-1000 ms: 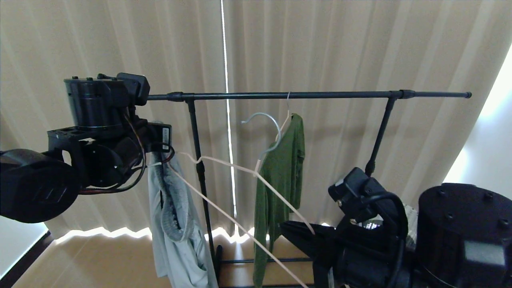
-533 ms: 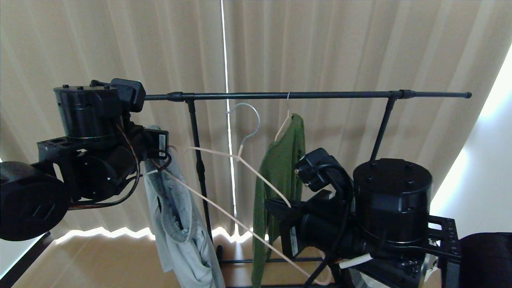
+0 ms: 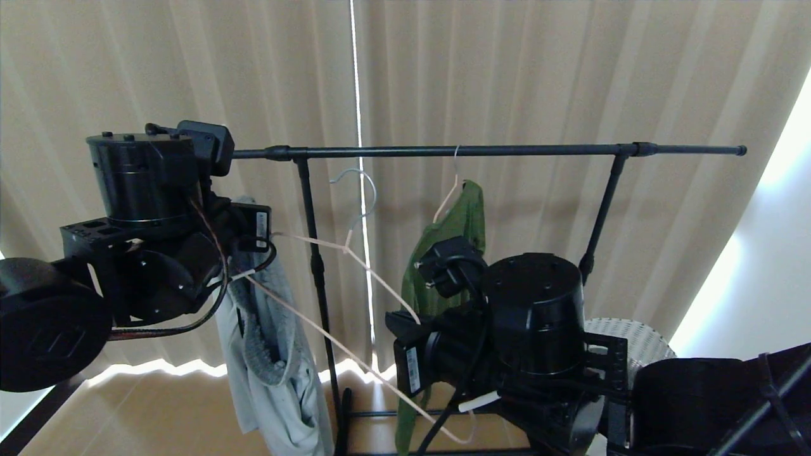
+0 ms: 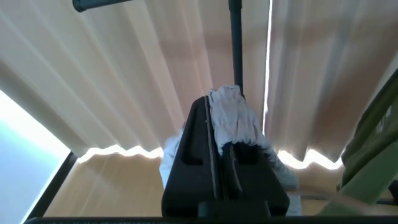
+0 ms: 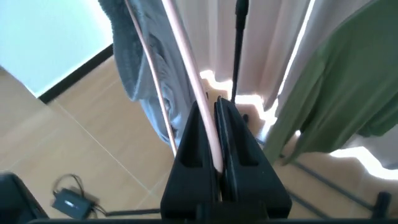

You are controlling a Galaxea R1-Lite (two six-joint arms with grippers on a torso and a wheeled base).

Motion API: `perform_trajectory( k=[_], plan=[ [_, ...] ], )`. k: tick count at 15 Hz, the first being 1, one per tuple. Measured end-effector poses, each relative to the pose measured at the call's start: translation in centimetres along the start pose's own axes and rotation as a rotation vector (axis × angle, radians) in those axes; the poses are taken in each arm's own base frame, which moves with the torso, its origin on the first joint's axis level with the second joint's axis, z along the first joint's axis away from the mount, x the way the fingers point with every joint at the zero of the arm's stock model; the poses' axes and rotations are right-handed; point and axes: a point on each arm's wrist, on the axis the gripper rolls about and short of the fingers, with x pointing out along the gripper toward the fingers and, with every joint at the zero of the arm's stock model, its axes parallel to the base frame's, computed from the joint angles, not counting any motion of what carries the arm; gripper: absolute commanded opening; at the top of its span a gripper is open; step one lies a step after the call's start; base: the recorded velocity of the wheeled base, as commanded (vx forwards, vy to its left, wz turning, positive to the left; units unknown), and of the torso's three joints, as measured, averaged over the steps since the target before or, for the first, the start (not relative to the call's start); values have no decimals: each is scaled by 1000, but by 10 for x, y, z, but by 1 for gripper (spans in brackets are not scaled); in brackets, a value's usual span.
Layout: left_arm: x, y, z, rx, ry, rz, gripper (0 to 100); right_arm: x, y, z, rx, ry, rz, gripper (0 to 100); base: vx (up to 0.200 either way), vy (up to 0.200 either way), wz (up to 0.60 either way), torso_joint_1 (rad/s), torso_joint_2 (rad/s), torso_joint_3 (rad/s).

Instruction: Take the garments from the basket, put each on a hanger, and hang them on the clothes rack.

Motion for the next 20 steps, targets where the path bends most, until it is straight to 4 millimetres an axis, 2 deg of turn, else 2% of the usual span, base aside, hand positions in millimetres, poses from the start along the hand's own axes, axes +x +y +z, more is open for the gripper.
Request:
perform_trajectory(
  k=[6, 13, 17, 20],
  plan=[
    [-5, 1, 3, 9, -4, 23, 0, 21, -7, -1, 33, -23, -104, 0, 0, 0, 0, 0, 0, 0],
    [-23, 24, -2, 166, 31, 36, 0, 32, -37, 4, 57, -72, -297, 0, 0, 0, 0, 0, 0, 0],
    [-34, 16, -7, 197, 43, -16, 0, 34, -42, 13, 71, -119, -330, 0, 0, 0, 0, 0, 0, 0],
    [-46, 1, -10, 235, 51, -89, 0, 35, -41, 18, 78, -137, -326, 0, 0, 0, 0, 0, 0, 0]
  ],
)
